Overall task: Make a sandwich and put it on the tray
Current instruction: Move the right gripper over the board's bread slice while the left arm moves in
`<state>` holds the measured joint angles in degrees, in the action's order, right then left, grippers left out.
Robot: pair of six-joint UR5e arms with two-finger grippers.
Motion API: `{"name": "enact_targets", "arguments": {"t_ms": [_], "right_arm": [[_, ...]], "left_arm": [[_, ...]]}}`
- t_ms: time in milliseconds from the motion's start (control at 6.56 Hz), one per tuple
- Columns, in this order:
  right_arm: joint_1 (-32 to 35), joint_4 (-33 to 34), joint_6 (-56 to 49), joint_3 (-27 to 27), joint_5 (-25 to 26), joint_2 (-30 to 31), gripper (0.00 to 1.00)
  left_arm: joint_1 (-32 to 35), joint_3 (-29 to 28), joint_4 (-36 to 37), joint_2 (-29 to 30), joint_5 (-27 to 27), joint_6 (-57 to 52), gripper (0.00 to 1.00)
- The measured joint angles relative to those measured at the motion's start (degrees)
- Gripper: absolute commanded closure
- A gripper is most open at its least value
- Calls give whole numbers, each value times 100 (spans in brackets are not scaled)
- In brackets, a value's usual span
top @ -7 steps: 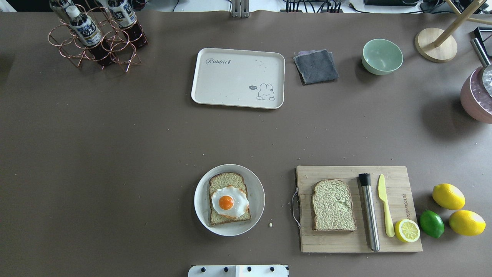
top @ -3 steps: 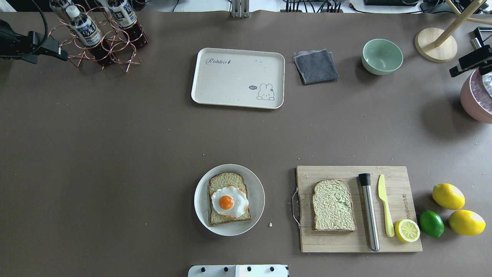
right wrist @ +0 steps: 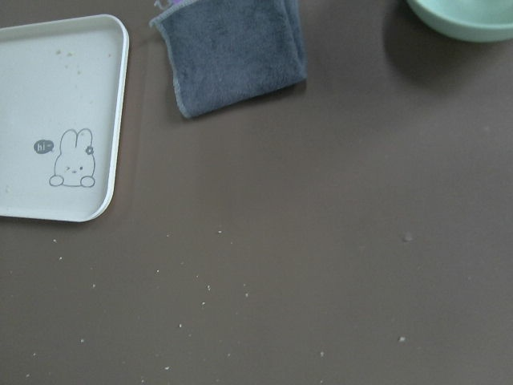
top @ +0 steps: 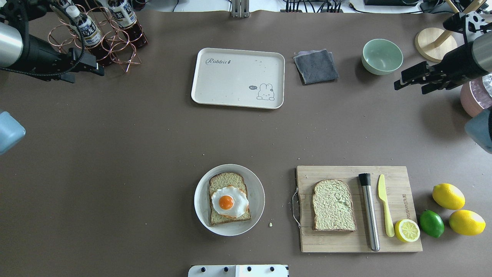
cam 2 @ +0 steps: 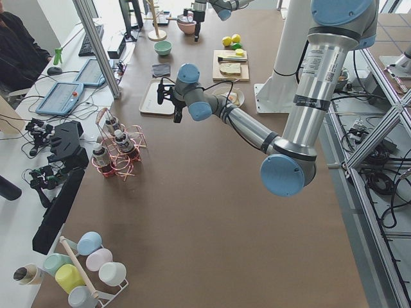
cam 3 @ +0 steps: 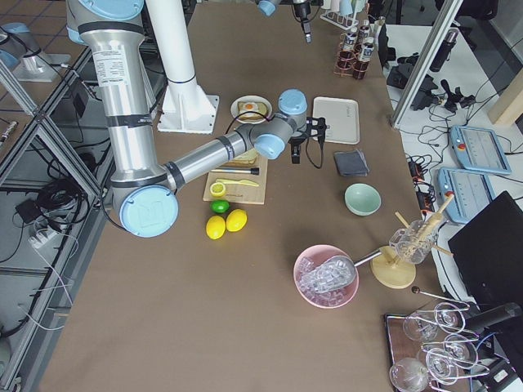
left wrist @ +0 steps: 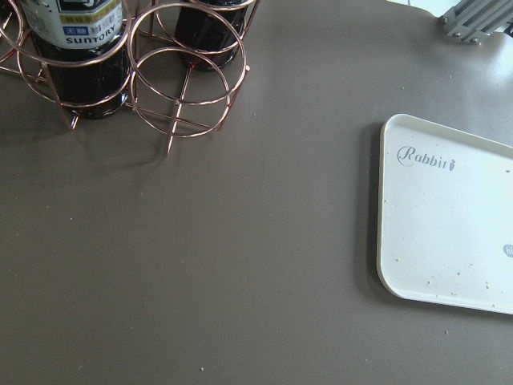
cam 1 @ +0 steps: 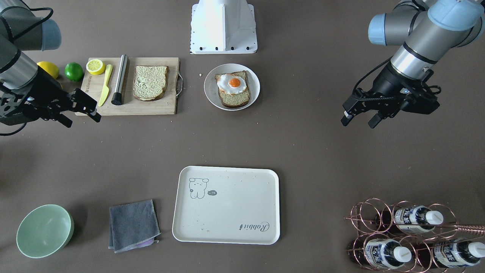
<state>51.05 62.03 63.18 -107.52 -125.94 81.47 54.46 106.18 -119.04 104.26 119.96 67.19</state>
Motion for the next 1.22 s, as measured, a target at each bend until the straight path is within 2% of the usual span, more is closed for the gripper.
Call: {"name": "enact_targets", "arguments": {"t_ms": [610, 915, 1220], "right_arm": [[-1639, -128, 1052, -551, 995, 258, 0], [-2264, -144, 1244, -793, 1513, 606, 21], [-2534, -147, 1310, -827, 1701, 742, 25]], "left_arm": [[-44, 14, -5, -2, -123, 49, 2], [-45, 15, -2, -2, -155, 49, 3], [-43, 6, 3, -1, -180, 46, 3]]}}
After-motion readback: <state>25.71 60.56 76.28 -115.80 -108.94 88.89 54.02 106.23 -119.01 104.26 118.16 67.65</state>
